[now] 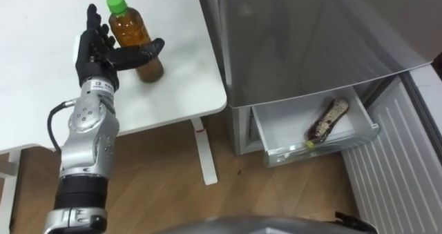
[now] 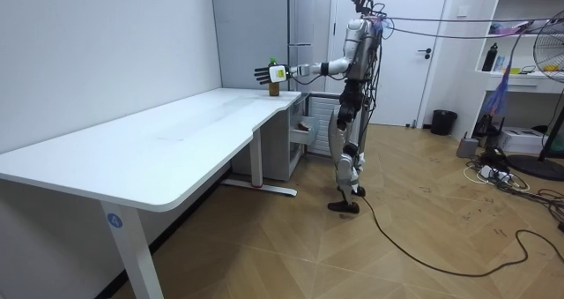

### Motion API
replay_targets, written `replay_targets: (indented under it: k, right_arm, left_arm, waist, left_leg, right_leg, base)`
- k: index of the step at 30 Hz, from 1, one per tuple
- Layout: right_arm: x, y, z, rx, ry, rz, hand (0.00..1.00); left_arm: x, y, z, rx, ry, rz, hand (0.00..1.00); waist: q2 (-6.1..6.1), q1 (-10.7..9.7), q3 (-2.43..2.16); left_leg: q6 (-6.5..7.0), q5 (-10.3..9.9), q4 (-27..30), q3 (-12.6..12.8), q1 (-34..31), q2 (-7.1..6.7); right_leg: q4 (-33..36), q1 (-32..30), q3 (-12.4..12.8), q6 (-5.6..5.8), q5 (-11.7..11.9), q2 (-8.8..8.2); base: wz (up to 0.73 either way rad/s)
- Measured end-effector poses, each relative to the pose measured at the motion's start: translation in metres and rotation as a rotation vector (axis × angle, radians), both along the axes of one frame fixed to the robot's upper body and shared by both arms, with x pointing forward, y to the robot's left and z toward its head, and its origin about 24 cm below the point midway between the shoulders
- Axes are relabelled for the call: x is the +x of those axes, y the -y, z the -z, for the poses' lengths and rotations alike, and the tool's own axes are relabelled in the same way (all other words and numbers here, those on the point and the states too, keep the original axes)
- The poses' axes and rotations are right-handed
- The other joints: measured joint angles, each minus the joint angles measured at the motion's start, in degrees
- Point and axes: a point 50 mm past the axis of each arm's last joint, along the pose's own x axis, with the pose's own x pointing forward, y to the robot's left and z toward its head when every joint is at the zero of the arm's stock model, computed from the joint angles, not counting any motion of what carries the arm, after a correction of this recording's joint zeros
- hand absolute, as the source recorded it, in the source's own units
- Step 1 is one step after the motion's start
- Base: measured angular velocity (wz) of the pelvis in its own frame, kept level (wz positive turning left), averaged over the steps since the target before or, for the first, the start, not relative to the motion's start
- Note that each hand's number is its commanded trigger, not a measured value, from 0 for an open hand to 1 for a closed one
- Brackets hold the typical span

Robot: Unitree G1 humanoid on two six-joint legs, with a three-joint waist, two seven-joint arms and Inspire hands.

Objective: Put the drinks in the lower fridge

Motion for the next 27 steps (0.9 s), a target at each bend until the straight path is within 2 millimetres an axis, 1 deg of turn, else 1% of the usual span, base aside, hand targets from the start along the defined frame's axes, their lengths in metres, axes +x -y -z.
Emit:
replay_targets:
  k: [1,2,3,4,5,6,7,12,19,27]
  right_arm:
    - [-0.001,0.0,0.0,-0.004,-0.003,0.0,0.0]
    - [-0.002,0.0,0.0,-0.008,-0.011,-0.011,0.0]
    - [-0.002,0.0,0.0,-0.011,-0.016,-0.017,0.0]
    - [-0.002,0.001,0.0,-0.016,-0.022,-0.032,0.0]
    - [-0.002,0.001,0.0,-0.022,-0.028,-0.047,0.0]
    - [-0.002,0.001,0.0,-0.024,-0.03,-0.053,0.0]
    - [-0.002,0.001,0.0,-0.028,-0.033,-0.062,0.0]
    - [-0.005,0.002,0.0,-0.045,-0.046,-0.07,0.0]
    - [-0.015,0.002,0.002,-0.056,-0.113,-0.08,0.0]
    - [-0.019,0.002,0.002,-0.075,-0.158,-0.155,0.0]
  left_arm:
    - [0.0,0.0,0.0,0.001,-0.002,0.001,0.0]
    - [0.0,0.0,0.0,0.001,-0.006,0.001,0.13]
    - [0.0,0.0,0.0,0.0,-0.007,0.001,0.51]
    - [0.0,0.0,0.001,-0.006,-0.011,0.001,0.61]
    - [0.0,0.0,0.001,-0.017,-0.012,0.0,0.82]
    - [0.0,-0.001,0.002,-0.018,-0.013,-0.001,0.96]
    - [0.0,-0.001,0.002,-0.019,-0.015,-0.001,1.0]
    - [0.0,-0.001,0.005,-0.02,-0.029,0.001,1.0]
    - [-0.001,-0.002,0.013,-0.026,-0.071,0.018,1.0]
    - [-0.001,-0.001,0.016,-0.05,-0.086,0.03,1.0]
  waist:
    - [-0.01,-0.22,0.0]
    - [-0.01,-0.22,0.0]
    - [-0.02,-0.22,0.01]
    - [-0.04,-0.21,0.02]
    - [-0.06,-0.24,0.04]
    - [-0.07,-0.28,0.04]
    - [-0.07,-0.37,0.05]
    - [-0.07,-0.44,0.05]
    - [-0.1,-0.48,0.06]
    - [-0.07,-0.88,0.04]
  left_leg:
    - [0.0,0.0,0.0,0.02,-0.07,-0.01]
    - [0.0,0.0,0.0,0.03,-0.07,-0.02]
    - [0.0,0.01,0.0,0.04,-0.07,-0.03]
    - [0.0,0.01,0.02,0.02,-0.08,-0.05]
    - [0.0,0.01,0.02,0.02,-0.09,-0.06]
    - [0.0,0.01,0.02,0.02,-0.08,-0.06]
    - [0.0,0.01,0.02,0.02,-0.08,-0.07]
    - [0.0,0.01,0.07,0.04,-0.09,-0.07]
    - [0.01,0.02,0.24,0.06,-0.18,-0.08]
    - [0.01,0.02,0.25,0.1,-0.26,-0.08]
  right_leg:
    - [0.0,-0.04,0.0,0.0,0.0,-0.01]
    - [0.01,-0.07,0.02,0.0,0.0,-0.03]
    - [0.01,-0.09,-0.01,0.0,0.0,-0.04]
    - [0.02,-0.12,-0.05,0.0,0.0,-0.06]
    - [0.02,-0.12,-0.06,0.0,0.0,-0.08]
    - [0.02,-0.12,-0.06,0.0,0.0,-0.09]
    - [0.02,-0.12,-0.06,0.0,0.0,-0.1]
    - [0.03,-0.15,0.04,0.01,0.0,-0.1]
    - [0.08,-0.24,0.37,0.02,-0.03,-0.11]
    - [0.09,-0.39,0.24,0.02,-0.03,-0.11]
  base:
    - [0.0]
    - [0.0]
    - [0.0]
    - [0.0]
    - [0.0]
    - [0.0]
    - [0.0]
    - [0.0]
    - [0.0]
    - [0.0]
